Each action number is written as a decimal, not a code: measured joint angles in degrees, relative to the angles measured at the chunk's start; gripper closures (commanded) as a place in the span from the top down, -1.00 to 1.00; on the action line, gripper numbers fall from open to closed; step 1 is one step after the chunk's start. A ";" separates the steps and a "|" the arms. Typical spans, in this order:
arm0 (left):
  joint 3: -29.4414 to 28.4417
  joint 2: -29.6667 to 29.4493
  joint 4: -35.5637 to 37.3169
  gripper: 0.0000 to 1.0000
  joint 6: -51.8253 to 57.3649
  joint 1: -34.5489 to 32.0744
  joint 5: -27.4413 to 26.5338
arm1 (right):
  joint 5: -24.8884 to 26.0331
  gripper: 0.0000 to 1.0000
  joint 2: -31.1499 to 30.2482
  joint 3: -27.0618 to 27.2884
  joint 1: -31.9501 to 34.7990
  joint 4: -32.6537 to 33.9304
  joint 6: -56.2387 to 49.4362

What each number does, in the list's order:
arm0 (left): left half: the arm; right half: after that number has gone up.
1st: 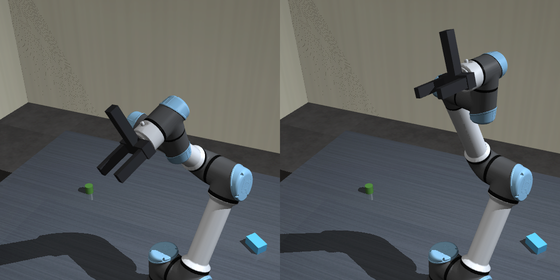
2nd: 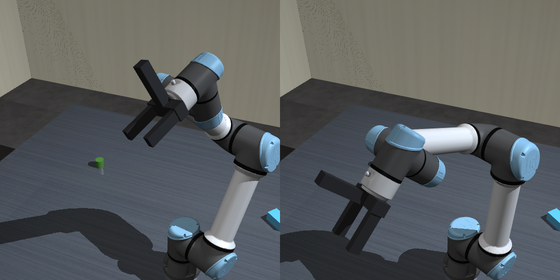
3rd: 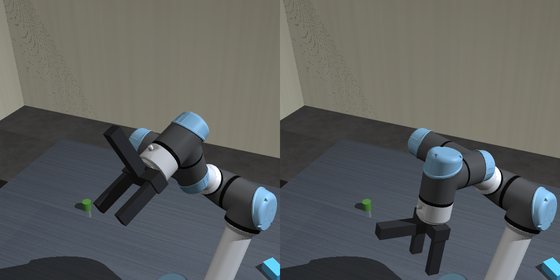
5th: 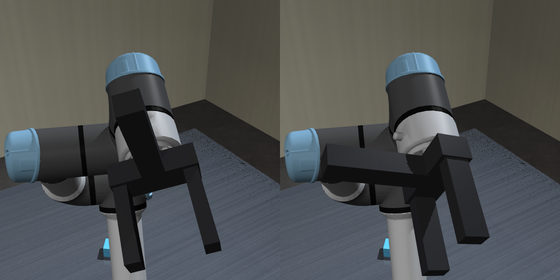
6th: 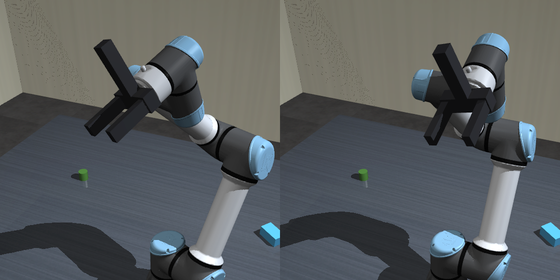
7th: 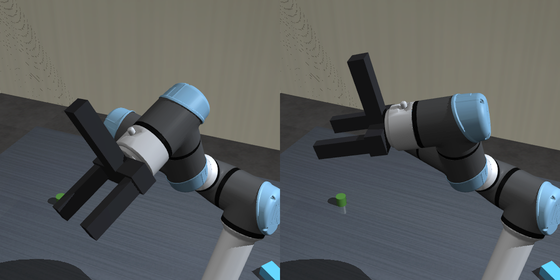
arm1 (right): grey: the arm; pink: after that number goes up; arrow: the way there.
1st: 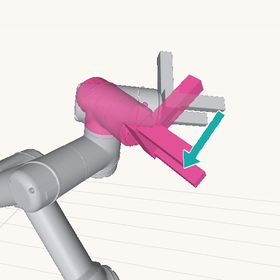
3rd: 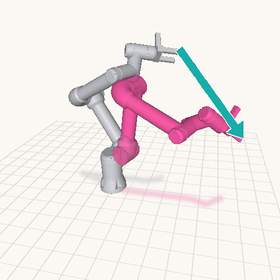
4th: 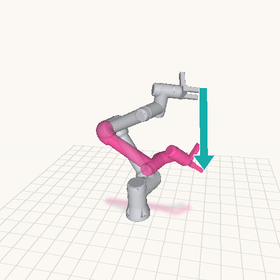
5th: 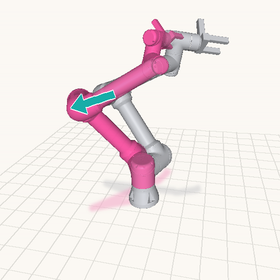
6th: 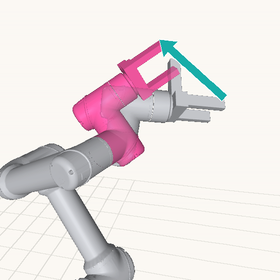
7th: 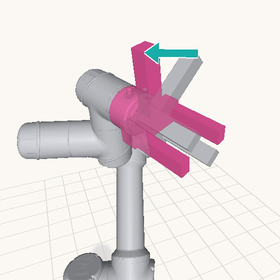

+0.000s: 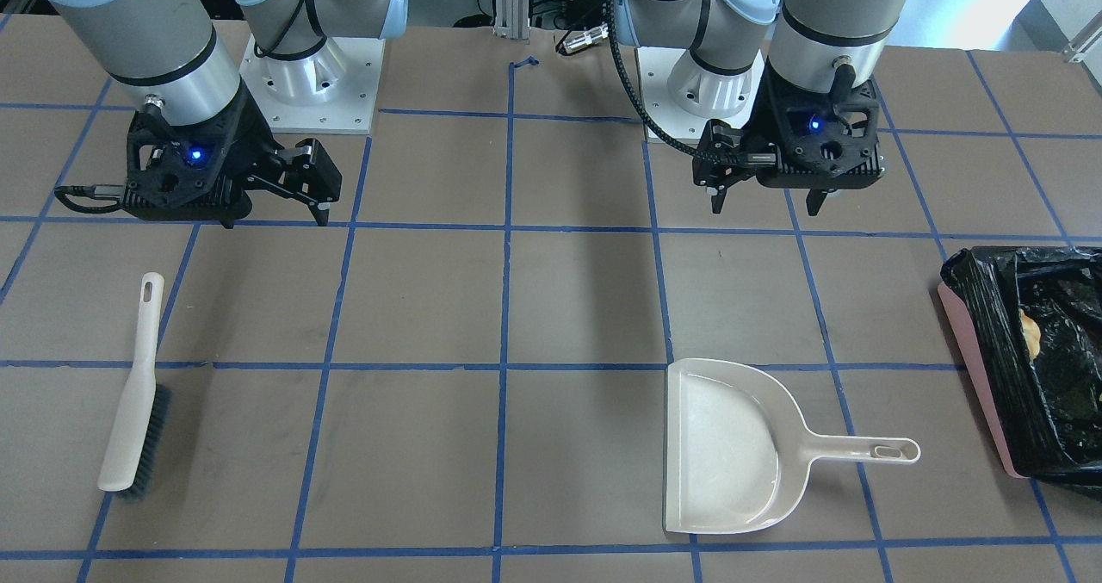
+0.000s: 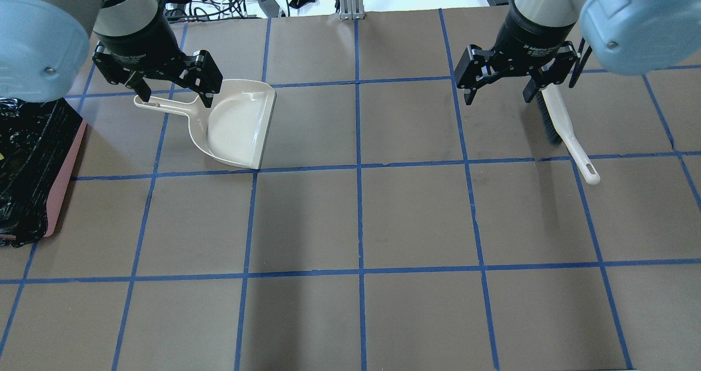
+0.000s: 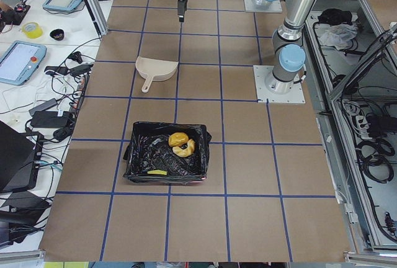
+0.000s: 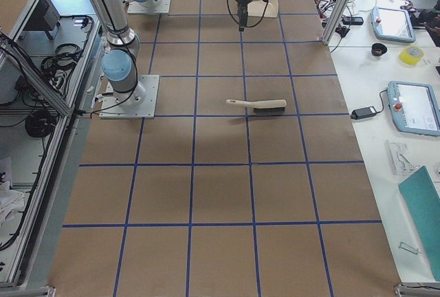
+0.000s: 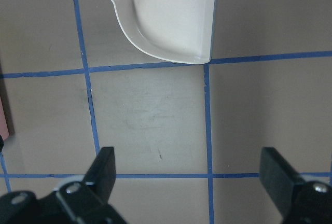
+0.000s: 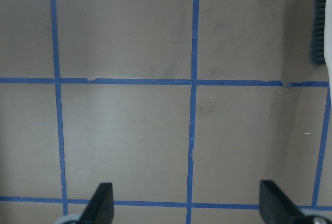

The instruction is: Sweep and dump trash into bin

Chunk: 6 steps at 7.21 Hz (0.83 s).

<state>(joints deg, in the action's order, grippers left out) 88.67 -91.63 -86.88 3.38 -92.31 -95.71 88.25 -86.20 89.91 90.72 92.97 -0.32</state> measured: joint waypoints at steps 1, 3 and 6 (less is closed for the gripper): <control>0.19 0.24 0.12 1.00 0.17 -0.54 2.32 | 0.69 1.00 -0.01 0.01 0.00 -0.02 -0.05; 0.64 0.13 0.40 1.00 0.03 -0.89 5.16 | 0.58 1.00 -0.01 0.08 0.03 0.07 0.02; 3.13 -0.26 1.54 1.00 -0.01 -0.90 5.59 | 0.49 1.00 0.20 0.09 0.07 0.34 0.44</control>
